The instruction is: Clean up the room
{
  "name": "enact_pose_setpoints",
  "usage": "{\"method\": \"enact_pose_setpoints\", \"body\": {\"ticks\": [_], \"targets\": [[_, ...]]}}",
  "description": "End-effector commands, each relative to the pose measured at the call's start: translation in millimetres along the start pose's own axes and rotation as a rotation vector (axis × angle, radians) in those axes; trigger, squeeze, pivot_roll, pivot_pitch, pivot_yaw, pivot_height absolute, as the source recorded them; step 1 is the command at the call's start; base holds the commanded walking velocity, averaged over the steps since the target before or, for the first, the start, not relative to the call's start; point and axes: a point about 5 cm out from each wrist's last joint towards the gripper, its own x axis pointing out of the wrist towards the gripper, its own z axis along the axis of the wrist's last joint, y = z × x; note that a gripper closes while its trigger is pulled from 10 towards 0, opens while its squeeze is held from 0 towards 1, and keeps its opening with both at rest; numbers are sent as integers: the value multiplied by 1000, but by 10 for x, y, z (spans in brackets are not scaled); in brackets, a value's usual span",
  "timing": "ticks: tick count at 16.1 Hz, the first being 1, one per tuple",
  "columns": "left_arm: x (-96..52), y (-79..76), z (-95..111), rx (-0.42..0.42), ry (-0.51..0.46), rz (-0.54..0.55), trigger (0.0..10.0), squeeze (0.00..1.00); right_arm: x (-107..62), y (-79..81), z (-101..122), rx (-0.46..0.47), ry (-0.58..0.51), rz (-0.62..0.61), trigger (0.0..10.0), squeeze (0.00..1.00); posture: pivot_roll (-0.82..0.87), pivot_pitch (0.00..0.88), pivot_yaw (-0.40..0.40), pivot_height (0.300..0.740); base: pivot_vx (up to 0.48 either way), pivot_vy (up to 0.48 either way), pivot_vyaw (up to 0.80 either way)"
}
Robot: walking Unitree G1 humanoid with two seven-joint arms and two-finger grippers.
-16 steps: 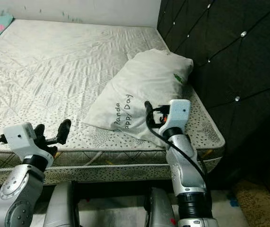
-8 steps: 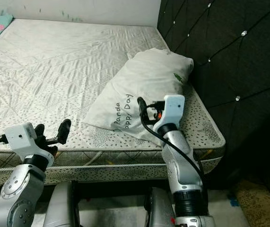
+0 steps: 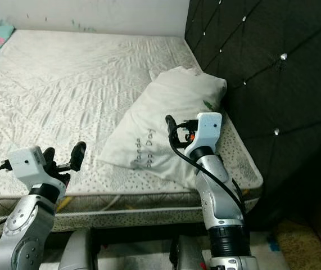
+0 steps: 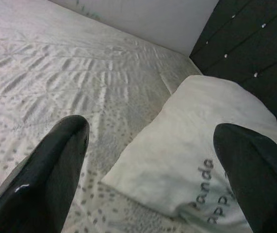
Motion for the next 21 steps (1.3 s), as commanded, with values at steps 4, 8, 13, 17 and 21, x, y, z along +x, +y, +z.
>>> {"method": "enact_pose_setpoints", "body": {"ticks": [4, 8, 13, 17, 21], "targets": [[27, -24, -7, 7, -3, -14, 10000, 0, 7, -53, 53, -6, -19, -19, 10000, 0, -1, 0, -65, 722, 0, 0, 0], [27, -35, -23, 8, -2, -15, 10000, 0, -17, -77, 33, -11, -17, -31, 10000, 0, 0, 0, -59, 740, 0, 0, 0], [73, -38, -45, 16, 10, -33, 10000, 0, -113, -165, -14, -36, -5, -90, 10000, 0, -17, 0, -42, 740, 0, 0, 0], [88, -52, -95, 19, 29, -47, 10000, 0, -250, -303, -76, -59, 34, -149, 10000, 0, -29, 0, -30, 740, 0, 0, -134], [112, -91, -136, 18, 39, -73, 10000, 0, -359, -421, -68, -81, 30, -190, 10000, 0, -50, 0, -22, 740, 0, 0, -600]]}}
